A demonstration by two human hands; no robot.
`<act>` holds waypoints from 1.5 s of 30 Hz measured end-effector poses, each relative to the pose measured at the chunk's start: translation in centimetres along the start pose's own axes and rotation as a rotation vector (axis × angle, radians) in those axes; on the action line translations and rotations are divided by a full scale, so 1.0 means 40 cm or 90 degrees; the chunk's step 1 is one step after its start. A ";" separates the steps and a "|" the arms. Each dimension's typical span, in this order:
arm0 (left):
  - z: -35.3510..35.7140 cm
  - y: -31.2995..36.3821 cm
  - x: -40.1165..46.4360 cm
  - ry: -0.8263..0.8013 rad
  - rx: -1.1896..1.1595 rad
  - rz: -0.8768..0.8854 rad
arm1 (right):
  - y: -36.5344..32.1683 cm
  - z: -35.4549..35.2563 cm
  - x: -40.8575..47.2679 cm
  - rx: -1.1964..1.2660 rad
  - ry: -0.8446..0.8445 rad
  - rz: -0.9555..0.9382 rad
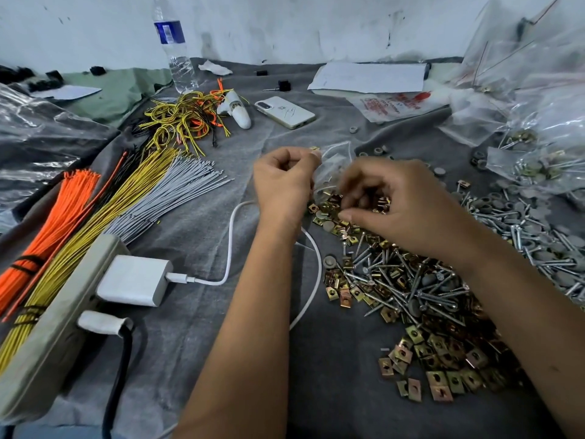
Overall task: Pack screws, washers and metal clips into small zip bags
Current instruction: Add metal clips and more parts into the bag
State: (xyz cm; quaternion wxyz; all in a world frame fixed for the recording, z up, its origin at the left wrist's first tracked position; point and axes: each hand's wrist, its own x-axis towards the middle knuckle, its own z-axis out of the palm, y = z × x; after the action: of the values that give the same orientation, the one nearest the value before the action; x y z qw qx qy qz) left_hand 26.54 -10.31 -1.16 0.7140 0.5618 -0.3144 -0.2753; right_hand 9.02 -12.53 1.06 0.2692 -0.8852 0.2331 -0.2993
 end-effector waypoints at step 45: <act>-0.012 0.008 0.016 0.155 -0.159 -0.014 | 0.035 0.080 0.011 -0.382 -0.089 0.022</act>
State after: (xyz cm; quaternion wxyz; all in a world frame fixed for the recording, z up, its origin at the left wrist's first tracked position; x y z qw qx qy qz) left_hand 27.32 -10.40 -0.83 0.8079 0.5012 -0.1828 -0.2503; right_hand 11.07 -12.73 -1.78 0.0161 -0.9395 0.3070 -0.1511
